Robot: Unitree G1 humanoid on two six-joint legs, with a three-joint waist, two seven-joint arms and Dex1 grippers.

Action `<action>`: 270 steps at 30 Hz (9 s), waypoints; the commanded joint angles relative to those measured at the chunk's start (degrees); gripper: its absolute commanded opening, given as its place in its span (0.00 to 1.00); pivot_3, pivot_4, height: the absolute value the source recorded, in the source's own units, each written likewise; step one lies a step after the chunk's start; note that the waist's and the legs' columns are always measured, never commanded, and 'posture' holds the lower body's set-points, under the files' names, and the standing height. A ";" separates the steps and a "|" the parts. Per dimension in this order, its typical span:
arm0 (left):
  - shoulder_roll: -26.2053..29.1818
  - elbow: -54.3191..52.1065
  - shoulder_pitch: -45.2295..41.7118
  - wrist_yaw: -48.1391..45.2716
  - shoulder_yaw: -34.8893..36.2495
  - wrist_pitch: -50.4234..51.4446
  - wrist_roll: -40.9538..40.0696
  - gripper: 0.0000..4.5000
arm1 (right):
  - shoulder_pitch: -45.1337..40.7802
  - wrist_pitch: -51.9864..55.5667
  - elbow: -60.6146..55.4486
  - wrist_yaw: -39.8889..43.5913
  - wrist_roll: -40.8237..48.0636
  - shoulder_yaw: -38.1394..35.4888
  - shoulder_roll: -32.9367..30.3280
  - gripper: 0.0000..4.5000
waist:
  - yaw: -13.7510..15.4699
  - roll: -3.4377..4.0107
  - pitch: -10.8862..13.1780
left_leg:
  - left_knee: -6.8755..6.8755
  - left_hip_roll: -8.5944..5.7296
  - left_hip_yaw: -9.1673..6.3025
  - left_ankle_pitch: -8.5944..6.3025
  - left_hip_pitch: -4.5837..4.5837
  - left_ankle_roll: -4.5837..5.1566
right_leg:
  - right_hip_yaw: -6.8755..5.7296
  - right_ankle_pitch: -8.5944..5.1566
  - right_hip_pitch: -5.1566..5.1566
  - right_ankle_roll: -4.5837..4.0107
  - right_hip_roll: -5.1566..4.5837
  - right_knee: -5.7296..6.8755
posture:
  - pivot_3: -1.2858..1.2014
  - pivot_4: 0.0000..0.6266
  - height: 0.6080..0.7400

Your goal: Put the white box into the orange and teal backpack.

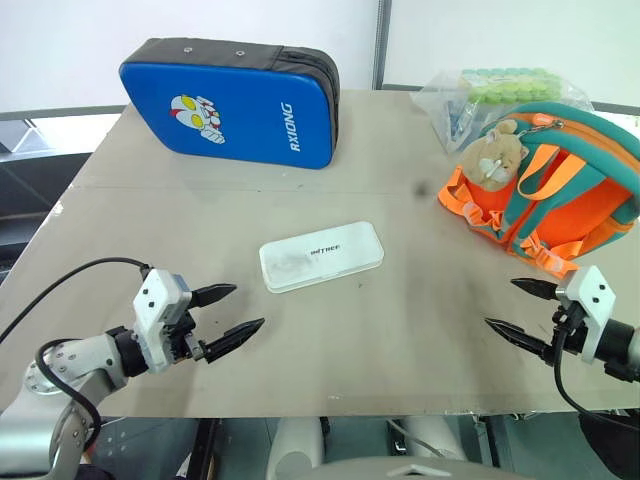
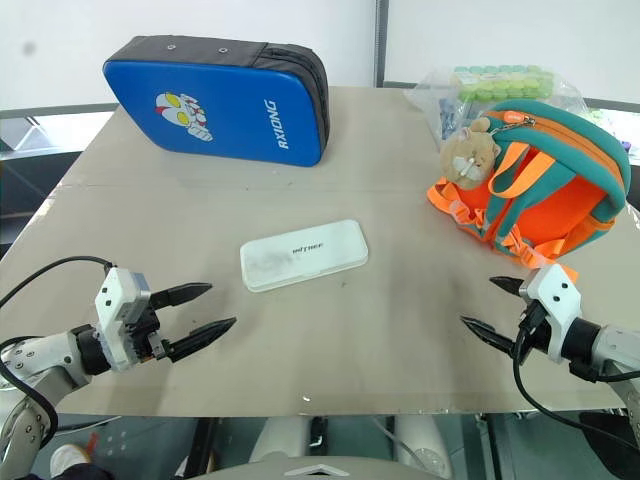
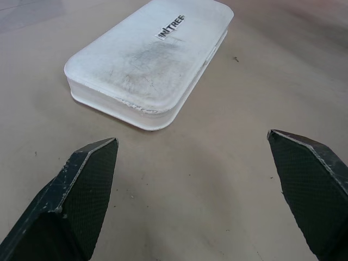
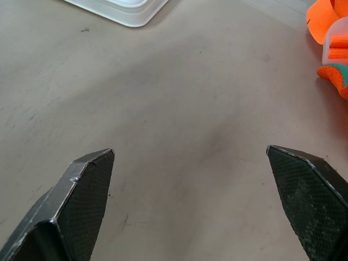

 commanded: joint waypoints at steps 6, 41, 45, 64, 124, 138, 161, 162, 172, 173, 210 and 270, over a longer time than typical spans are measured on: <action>-6.70 -1.14 -5.71 18.00 4.43 14.38 -8.81 1.00 | -19.44 11.86 -9.07 -14.34 -0.52 11.57 5.88 0.99 | -0.47 -0.04 -0.04 | 0.08 0.07 -0.29 0.01 0.17 0.00 | 0.02 0.03 0.00 0.02 0.12 0.17 | 0.52 0.24 1.00; -7.43 5.64 -26.19 25.57 -18.53 22.51 1.99 0.10 | -35.46 20.50 5.83 -21.30 -23.40 35.50 19.33 0.00 | 0.16 -0.18 -0.13 | 0.12 -0.05 -0.21 0.01 -0.07 -0.02 | -0.20 0.06 0.00 0.01 0.06 0.21 | 0.52 0.24 1.00; -5.51 7.08 -27.40 23.92 -13.59 26.77 -1.11 0.39 | -33.90 18.63 6.68 -21.59 -25.09 34.72 16.88 0.00 | -0.04 -0.18 -0.13 | 0.15 -0.04 -0.19 0.01 -0.06 -0.02 | -0.19 0.05 0.00 0.01 0.07 0.21 | 0.52 0.24 1.00; -6.59 24.02 -40.87 17.87 -8.03 62.43 -19.34 0.99 | -38.63 10.43 13.79 -17.86 -27.00 39.34 17.97 0.00 | -0.15 -0.23 -0.10 | 0.20 -0.04 -0.34 0.01 -0.06 -0.02 | -0.21 0.08 0.00 0.11 0.17 0.30 | 0.52 0.24 1.00; -20.74 11.66 -47.58 39.31 9.39 30.66 -31.99 0.22 | -56.56 17.00 15.54 -0.92 13.30 8.56 12.46 0.01 | -0.15 -0.15 -0.06 | 0.13 -0.07 -0.51 0.01 -0.13 -0.01 | -0.14 0.19 0.02 0.24 0.28 0.19 | 0.52 0.24 1.00; 0.97 1.74 -35.04 14.16 8.78 21.27 -28.81 0.22 | -53.85 22.73 10.27 14.31 24.43 12.42 3.64 0.01 | 0.33 -0.07 0.18 | -0.01 -0.08 -0.41 0.01 -0.14 -0.02 | -0.27 0.03 0.00 0.00 0.12 0.04 | 0.52 0.24 1.00; 4.95 22.76 -54.11 -12.29 -12.07 -0.46 -6.57 0.22 | -46.62 17.76 7.00 21.90 25.96 8.94 -4.10 0.01 | 1.39 -0.02 0.26 | 0.11 -0.07 -0.36 0.01 -0.17 -0.02 | -0.25 0.13 -0.01 0.19 0.16 0.10 | 0.52 0.24 1.00; 4.11 23.82 -55.08 -13.05 -13.03 -1.16 -6.03 0.22 | -46.08 17.27 6.79 22.01 25.56 8.99 -4.24 0.01 | 1.50 -0.01 0.26 | 0.12 -0.07 -0.37 0.01 -0.17 -0.02 | -0.25 0.14 0.00 0.22 0.16 0.11 | 0.52 0.24 1.00; -3.58 24.71 -59.29 -18.29 -23.79 -7.95 1.10 0.22 | -43.79 11.66 5.30 19.69 20.29 10.75 -3.62 0.01 | 1.64 -0.01 0.26 | 0.28 -0.07 -0.41 0.01 -0.26 -0.01 | -0.27 0.16 0.03 0.26 0.17 0.13 | 0.52 0.24 1.00; -4.88 24.48 -60.16 -17.83 -24.54 -8.05 1.51 0.22 | -43.29 10.79 5.27 19.17 19.41 11.04 -3.15 0.01 | 1.57 -0.01 0.26 | 0.32 -0.07 -0.41 0.00 -0.26 -0.01 | -0.26 0.16 0.03 0.27 0.17 0.13 | 0.52 0.24 1.00; -19.13 15.79 -65.68 11.05 -4.23 56.91 -23.84 0.99 | -43.65 10.04 2.02 -1.90 11.93 14.50 6.31 0.00 | 1.28 0.04 0.33 | 0.58 -0.18 -0.76 0.01 -0.11 0.01 | -0.10 0.13 0.21 0.28 0.26 0.37 | 0.52 0.24 1.00; -14.44 12.79 -31.91 20.32 -13.75 13.46 -10.01 0.58 | -25.92 12.52 -0.96 -12.80 14.66 1.61 -1.16 1.00 | 0.54 0.06 0.28 | 0.28 -0.17 -0.65 0.01 -0.11 0.00 | 0.02 0.06 0.11 0.10 0.28 0.18 | 0.52 0.24 1.00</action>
